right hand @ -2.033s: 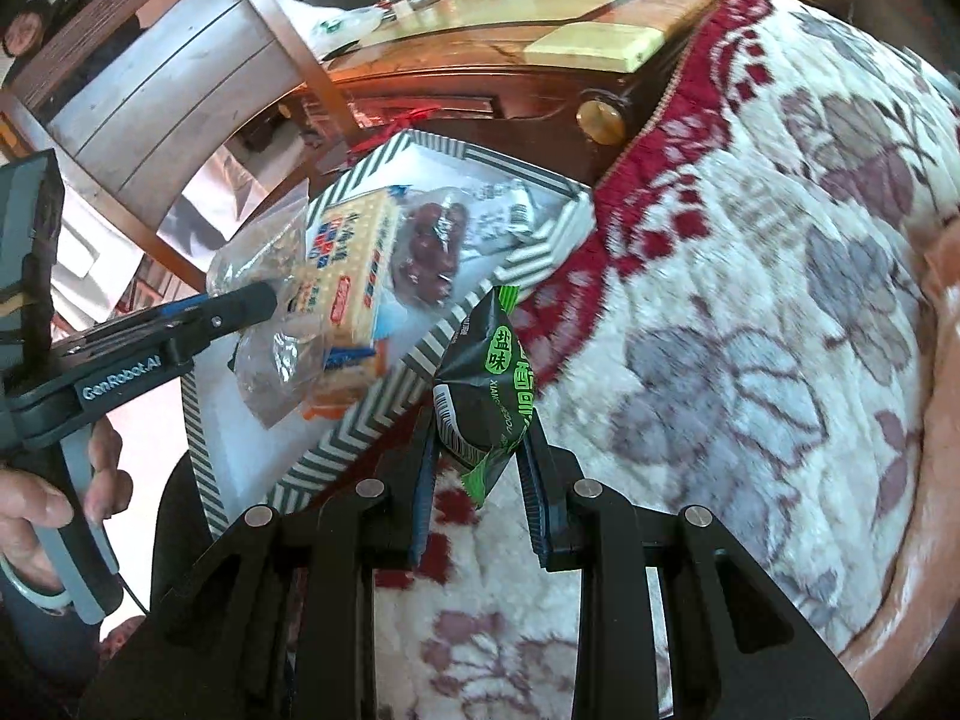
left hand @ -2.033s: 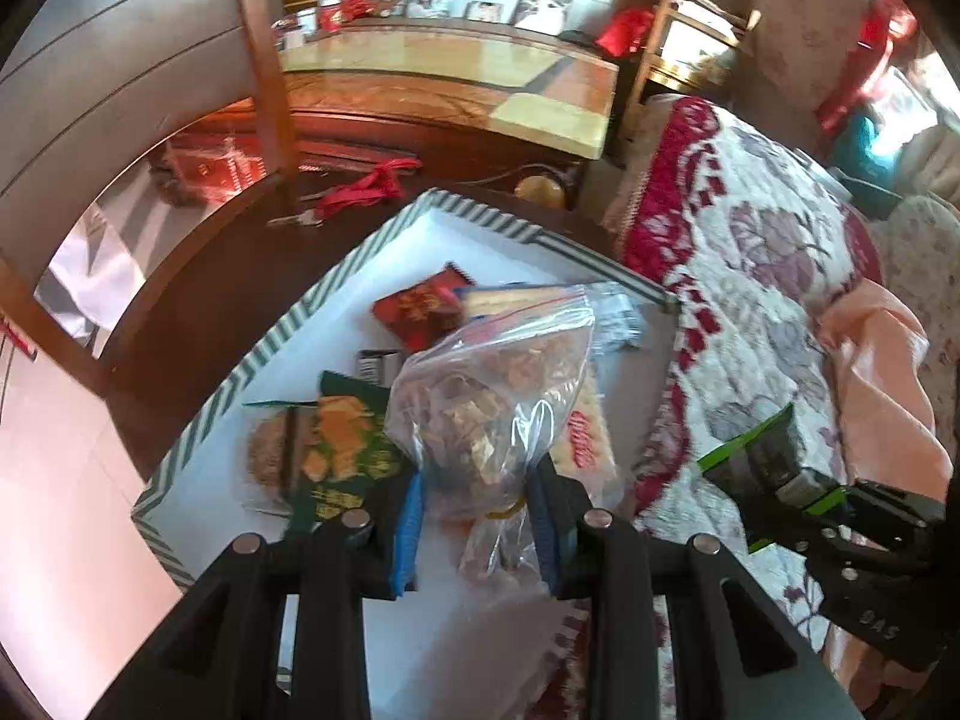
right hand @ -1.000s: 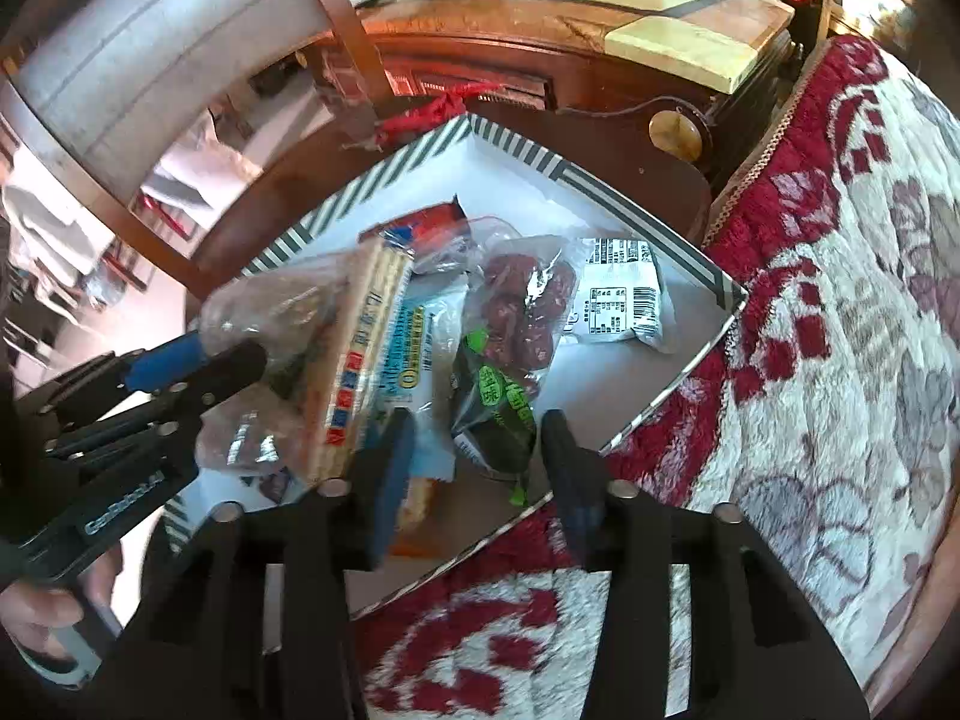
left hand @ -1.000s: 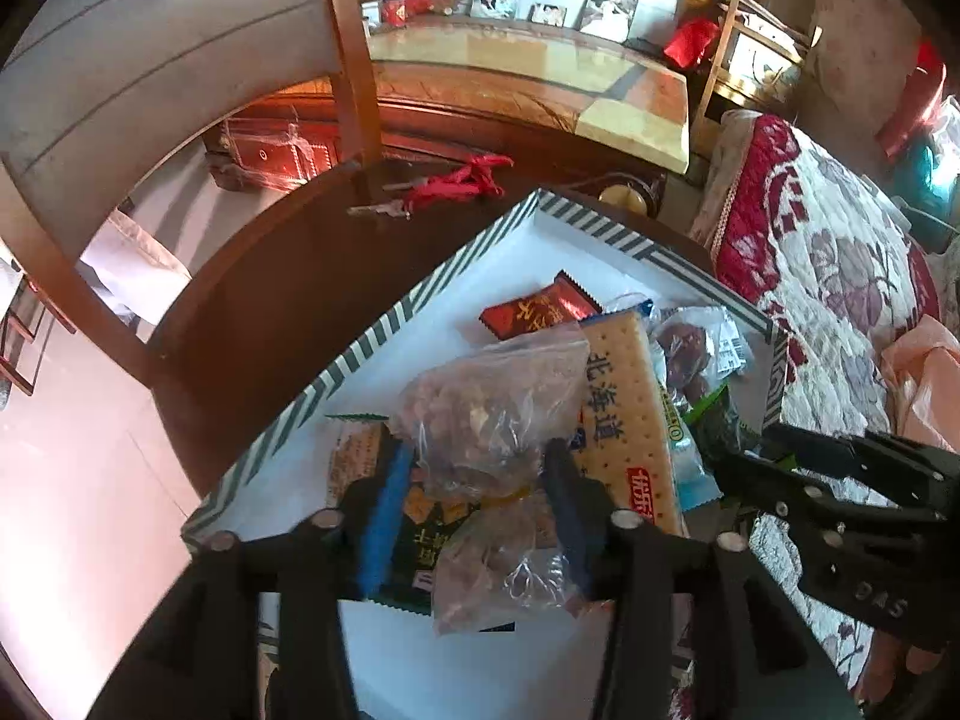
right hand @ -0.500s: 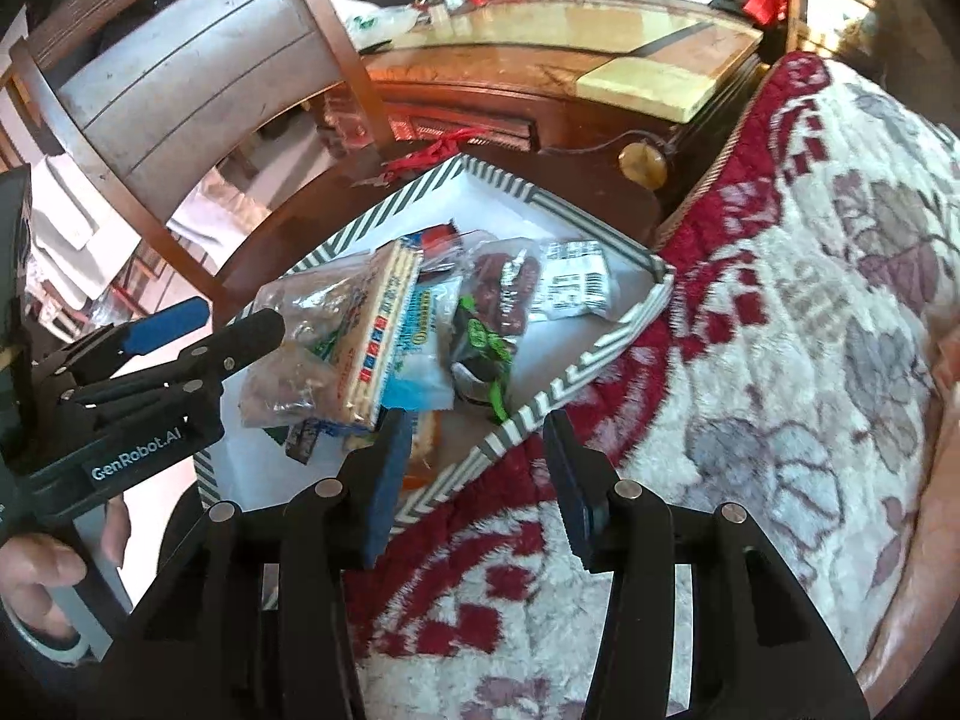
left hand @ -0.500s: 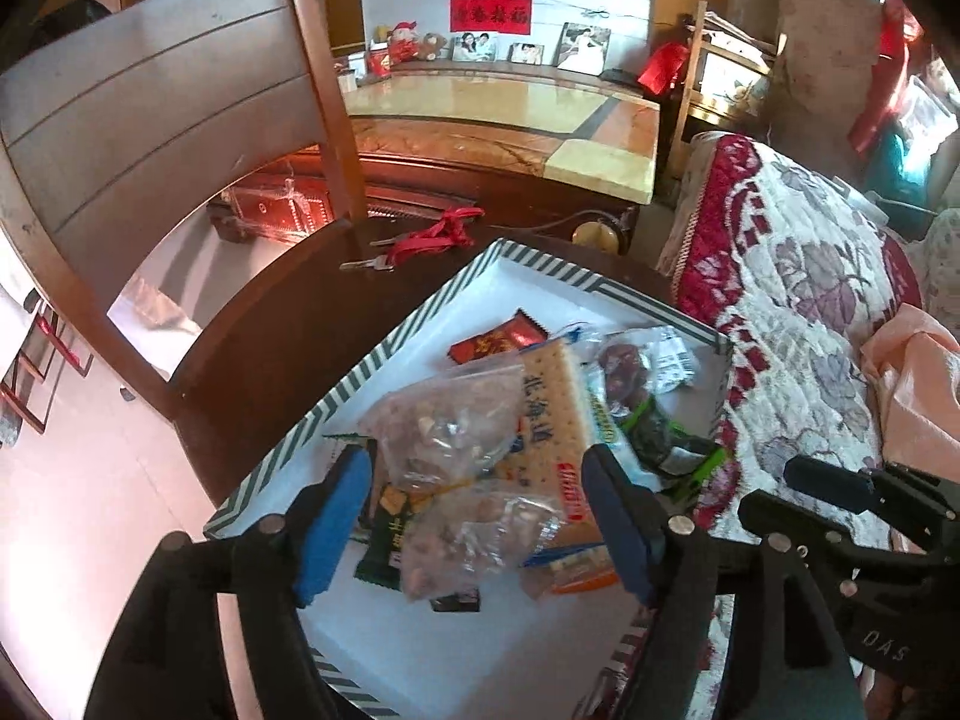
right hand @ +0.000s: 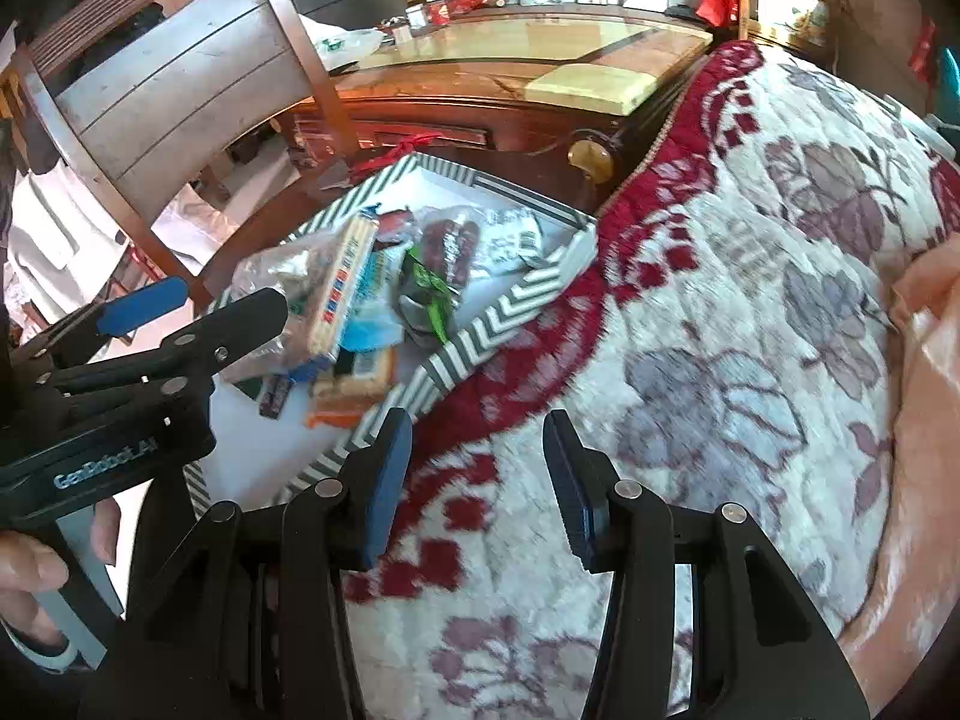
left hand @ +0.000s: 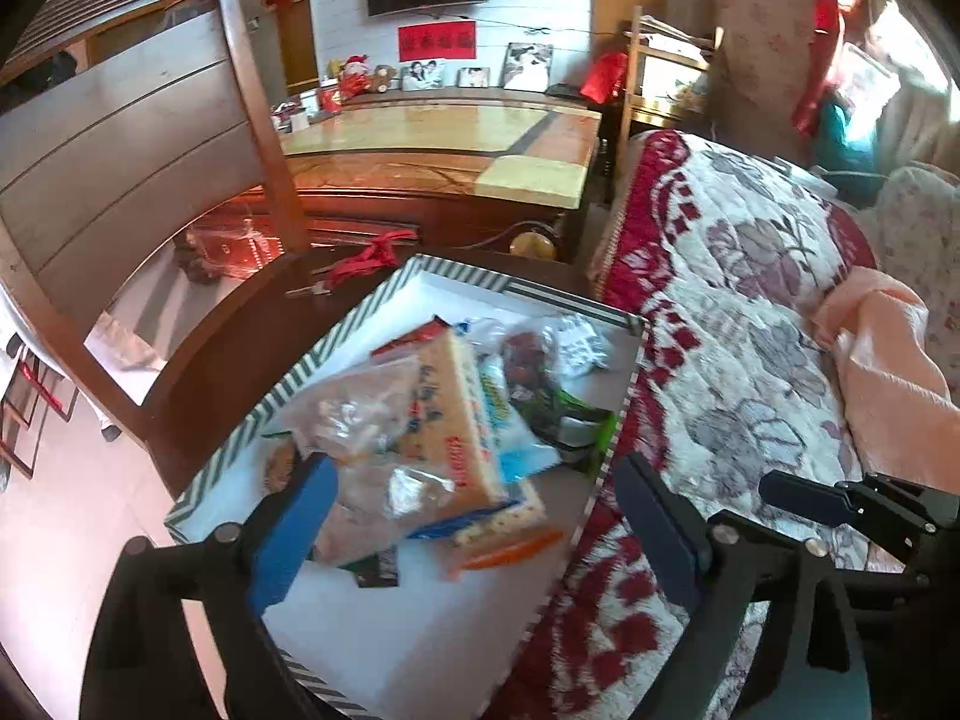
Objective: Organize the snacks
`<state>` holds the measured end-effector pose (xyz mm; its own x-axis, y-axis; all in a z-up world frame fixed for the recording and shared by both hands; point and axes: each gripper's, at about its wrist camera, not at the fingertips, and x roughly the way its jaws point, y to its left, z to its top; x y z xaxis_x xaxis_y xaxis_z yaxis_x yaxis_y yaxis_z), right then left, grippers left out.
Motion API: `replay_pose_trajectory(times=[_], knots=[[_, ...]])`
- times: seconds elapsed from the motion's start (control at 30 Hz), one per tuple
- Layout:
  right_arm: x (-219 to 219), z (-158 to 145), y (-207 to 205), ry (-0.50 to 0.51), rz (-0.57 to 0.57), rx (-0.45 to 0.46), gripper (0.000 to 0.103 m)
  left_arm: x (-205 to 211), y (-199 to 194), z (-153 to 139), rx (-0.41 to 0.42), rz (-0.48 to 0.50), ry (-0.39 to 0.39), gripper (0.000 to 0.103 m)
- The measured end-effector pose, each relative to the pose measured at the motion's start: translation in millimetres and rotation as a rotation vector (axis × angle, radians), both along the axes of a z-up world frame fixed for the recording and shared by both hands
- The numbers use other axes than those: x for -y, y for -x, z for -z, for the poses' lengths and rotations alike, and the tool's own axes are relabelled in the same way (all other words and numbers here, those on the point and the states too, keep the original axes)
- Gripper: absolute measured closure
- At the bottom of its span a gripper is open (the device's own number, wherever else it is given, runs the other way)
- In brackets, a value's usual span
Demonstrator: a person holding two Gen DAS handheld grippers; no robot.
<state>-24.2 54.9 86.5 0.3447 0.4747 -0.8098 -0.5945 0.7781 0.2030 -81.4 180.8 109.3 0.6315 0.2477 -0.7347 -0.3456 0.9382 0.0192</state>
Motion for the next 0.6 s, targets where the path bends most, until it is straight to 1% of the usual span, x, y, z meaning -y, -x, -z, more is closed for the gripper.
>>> replay_pose_trajectory(times=[0.27,0.43,0.6], knots=[[22.9,6.5,5.2,0.008,0.023,-0.025,0.058,13.5,1.4,5.0,-0.029,0.006,-0.002,0.007],[24.8,6.6,8.0,0.004,0.018,-0.030,0.058,18.5,4.9,2.6,-0.027,0.014,-0.016,0.007],[25.3,3.4,11.2,-0.003,0.012,-0.025,0.058,19.4,6.8,1.9,-0.022,0.010,-0.005,0.007]])
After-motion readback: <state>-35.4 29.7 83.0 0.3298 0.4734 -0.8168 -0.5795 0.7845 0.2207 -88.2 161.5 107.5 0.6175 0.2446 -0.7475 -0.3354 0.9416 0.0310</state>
